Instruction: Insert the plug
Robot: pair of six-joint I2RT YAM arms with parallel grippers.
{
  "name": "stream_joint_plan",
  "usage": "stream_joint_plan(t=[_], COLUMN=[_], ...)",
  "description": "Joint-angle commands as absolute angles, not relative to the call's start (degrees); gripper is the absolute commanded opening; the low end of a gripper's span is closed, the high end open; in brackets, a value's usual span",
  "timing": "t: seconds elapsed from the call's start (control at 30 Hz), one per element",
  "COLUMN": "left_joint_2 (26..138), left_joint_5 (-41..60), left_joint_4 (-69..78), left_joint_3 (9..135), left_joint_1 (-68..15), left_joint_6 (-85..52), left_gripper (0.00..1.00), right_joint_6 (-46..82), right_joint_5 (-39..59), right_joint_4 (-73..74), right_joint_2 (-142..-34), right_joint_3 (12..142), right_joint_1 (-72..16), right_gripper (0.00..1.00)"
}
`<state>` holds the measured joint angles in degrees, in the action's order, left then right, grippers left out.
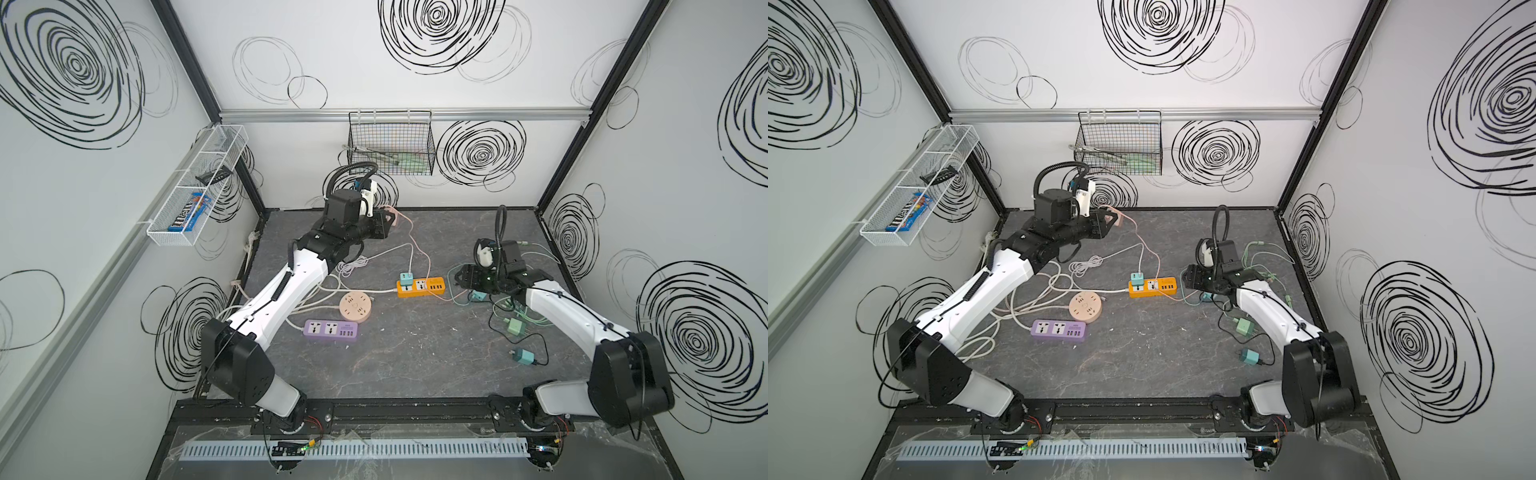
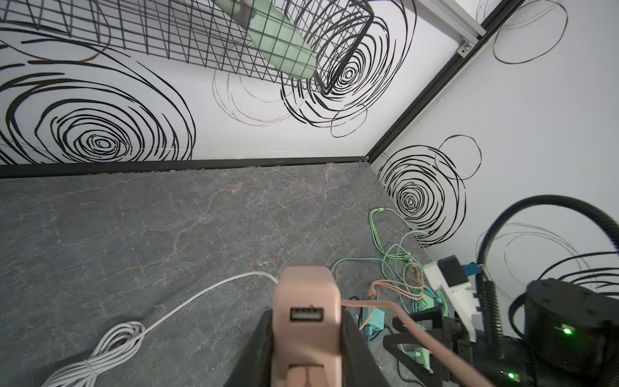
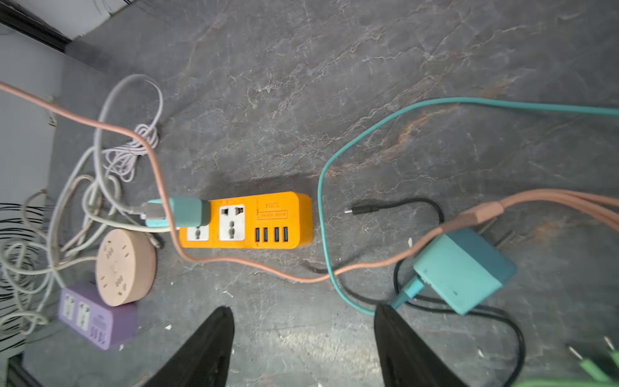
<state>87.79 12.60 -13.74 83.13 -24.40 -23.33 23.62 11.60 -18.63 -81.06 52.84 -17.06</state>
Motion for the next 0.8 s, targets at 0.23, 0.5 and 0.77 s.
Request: stream_joint_plan(t=[0.23, 0.5, 0.77], left_joint_2=[87.6, 87.3, 86.9], left_joint_5=[12.9, 12.1, 11.5], left_joint_4=[-12.8, -13.5, -14.3], left_joint_3=[84.6, 84.2, 84.7], left_joint_1=[-25.0, -25.0, -24.8], left_joint_6=[-22.3, -21.9, -21.2], left_gripper=[0.00, 0.00, 0.00], right_joint_6=[23.4, 23.4, 23.7], right_joint_5=[-0.9, -2.8, -4.9], right_joint_4=[-20.8, -18.3, -15.9], right_joint_2=[-102.3, -108.1, -106.8], right_joint_3=[66.6, 66.8, 66.2], right_joint_1=[-21.5, -22.2, -22.5], right_gripper=[0.42, 0.35, 0.03])
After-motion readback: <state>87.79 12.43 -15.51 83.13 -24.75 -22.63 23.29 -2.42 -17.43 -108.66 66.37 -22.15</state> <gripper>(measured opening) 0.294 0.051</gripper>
